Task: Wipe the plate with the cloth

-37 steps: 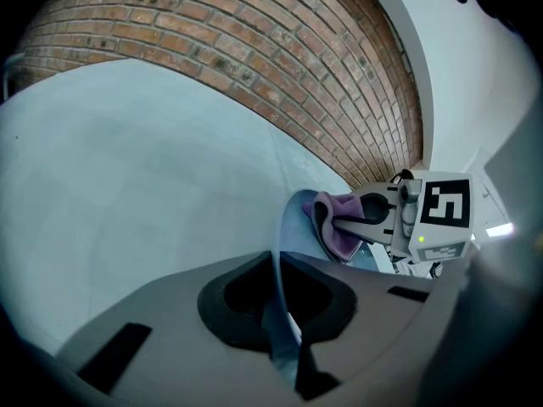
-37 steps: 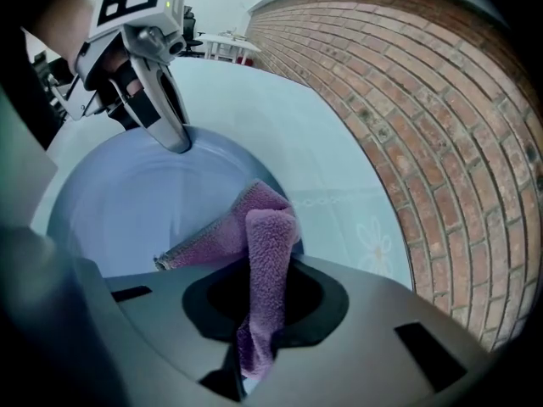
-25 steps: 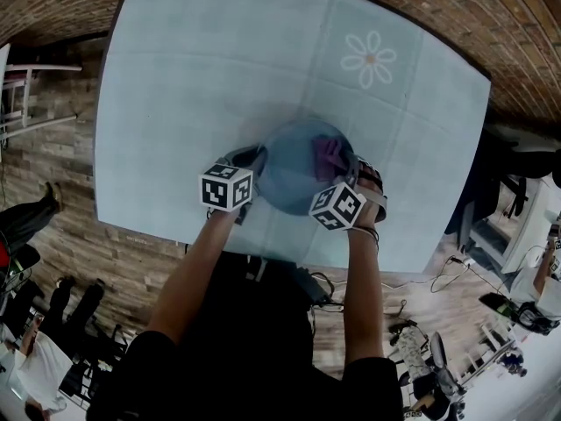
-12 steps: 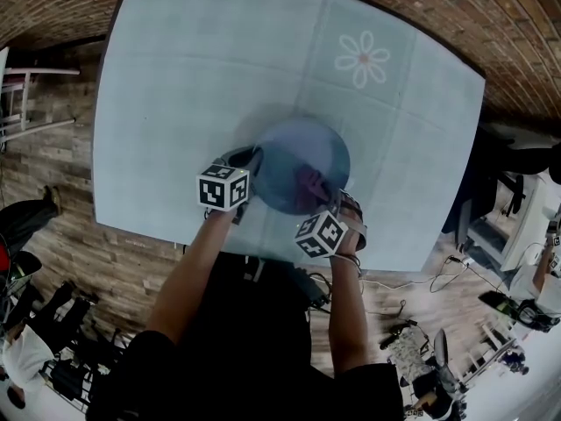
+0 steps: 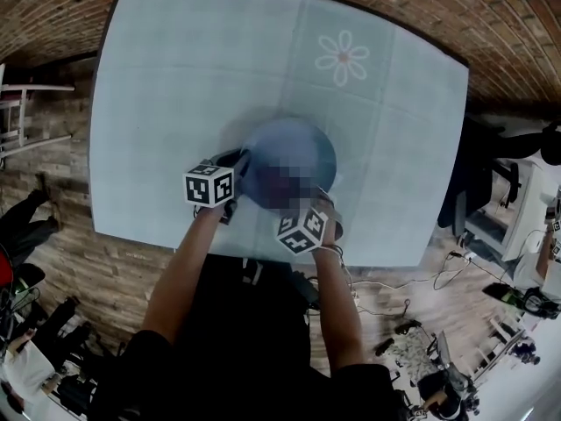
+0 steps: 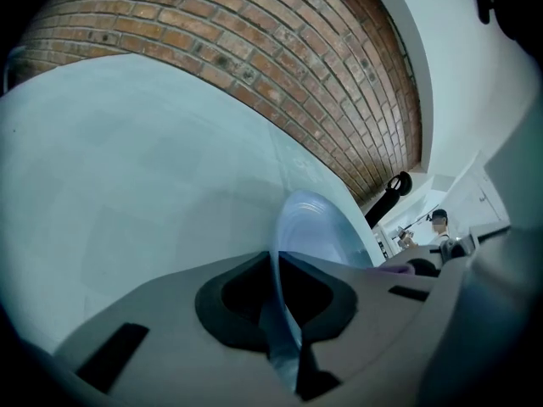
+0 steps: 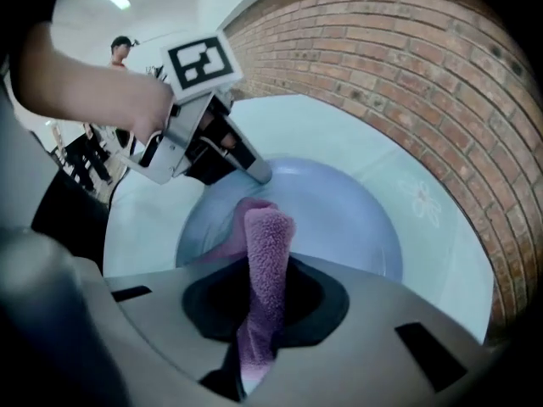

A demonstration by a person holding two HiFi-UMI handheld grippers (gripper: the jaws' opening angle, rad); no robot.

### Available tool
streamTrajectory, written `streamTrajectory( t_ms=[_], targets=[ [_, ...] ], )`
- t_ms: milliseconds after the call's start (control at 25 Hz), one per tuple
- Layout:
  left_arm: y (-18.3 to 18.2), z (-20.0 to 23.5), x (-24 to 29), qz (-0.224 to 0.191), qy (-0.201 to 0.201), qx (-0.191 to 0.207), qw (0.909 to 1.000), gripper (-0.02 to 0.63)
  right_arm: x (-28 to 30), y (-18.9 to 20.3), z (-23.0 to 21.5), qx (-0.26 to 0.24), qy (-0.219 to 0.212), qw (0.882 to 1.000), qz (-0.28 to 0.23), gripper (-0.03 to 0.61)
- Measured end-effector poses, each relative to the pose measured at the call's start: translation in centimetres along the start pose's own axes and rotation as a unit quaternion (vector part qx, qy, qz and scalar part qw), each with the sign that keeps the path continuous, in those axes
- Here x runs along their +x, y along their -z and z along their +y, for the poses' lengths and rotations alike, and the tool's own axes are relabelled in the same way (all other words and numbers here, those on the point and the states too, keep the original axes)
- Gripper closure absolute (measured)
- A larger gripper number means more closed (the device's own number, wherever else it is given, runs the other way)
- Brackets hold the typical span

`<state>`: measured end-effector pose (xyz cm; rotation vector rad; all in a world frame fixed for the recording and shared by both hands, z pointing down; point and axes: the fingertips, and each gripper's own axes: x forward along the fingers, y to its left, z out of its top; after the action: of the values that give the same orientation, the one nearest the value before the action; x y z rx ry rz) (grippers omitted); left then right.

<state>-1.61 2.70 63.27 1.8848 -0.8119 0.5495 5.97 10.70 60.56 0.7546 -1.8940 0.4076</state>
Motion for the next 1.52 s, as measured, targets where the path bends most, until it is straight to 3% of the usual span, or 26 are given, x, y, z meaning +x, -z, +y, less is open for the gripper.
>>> streamTrajectory(
  t_ms=[160, 400, 600, 720, 840, 960, 1120, 1200, 1320, 1400, 1520],
  targets=[
    [0.1, -0.5, -0.3, 0.001, 0.002, 0.034, 0.9994, 0.568, -4.0, -1.6, -2.4, 0.09, 0.033, 0.991, -0.097, 0.518],
    [-0.1, -1.6, -2.4, -0.007, 0.016, 0.033, 0.9993, 0.485, -10.9, -2.3, -4.8, 0.208, 0.091, 0.948, -0.225, 0.518],
    [-1.4, -3.7, -6.0, -0.045, 0.009, 0.061, 0.9971, 0.479, -15.9, -2.6, -5.3, 0.245, 0.137, 0.913, -0.295, 0.518],
    [-3.2, -6.0, -9.2, -0.1, 0.001, 0.091, 0.9908, 0.48, -18.6, -3.4, -5.3, 0.253, 0.159, 0.893, -0.337, 0.518],
    [-3.8, -9.5, -11.8, -0.121, 0.006, 0.133, 0.9837, 0.483, -21.6, -3.7, -5.2, 0.256, 0.178, 0.875, -0.369, 0.518],
    [-4.5, -12.6, -14.7, -0.155, 0.008, 0.184, 0.9706, 0.517, -24.1, -3.9, -5.1, 0.259, 0.198, 0.859, -0.395, 0.518],
    [-5.3, -16.1, -19.5, -0.264, 0.018, 0.23, 0.9365, 0.557, -27.0, -3.6, -3.8, 0.273, 0.212, 0.833, -0.432, 0.517],
    [-4.7, -17.2, -21.8, -0.308, 0.024, 0.236, 0.9214, 0.567, -28.1, -3.4, -2.5, 0.272, 0.218, 0.827, -0.44, 0.517],
    [-3.6, -19.0, -24.4, -0.341, 0.026, 0.263, 0.9021, 0.574, -28.9, -3.2, -0.6, 0.274, 0.219, 0.824, -0.445, 0.517],
    [-2.9, -20.0, -25.4, -0.347, 0.028, 0.274, 0.8967, 0.574, -29.1, -3.0, 0.3, 0.283, 0.217, 0.821, -0.445, 0.517],
    [-1.9, -20.3, -25.9, -0.346, 0.029, 0.277, 0.8961, 0.575, -29.2, -3.0, 1.7, 0.283, 0.215, 0.821, -0.446, 0.517]
  ],
)
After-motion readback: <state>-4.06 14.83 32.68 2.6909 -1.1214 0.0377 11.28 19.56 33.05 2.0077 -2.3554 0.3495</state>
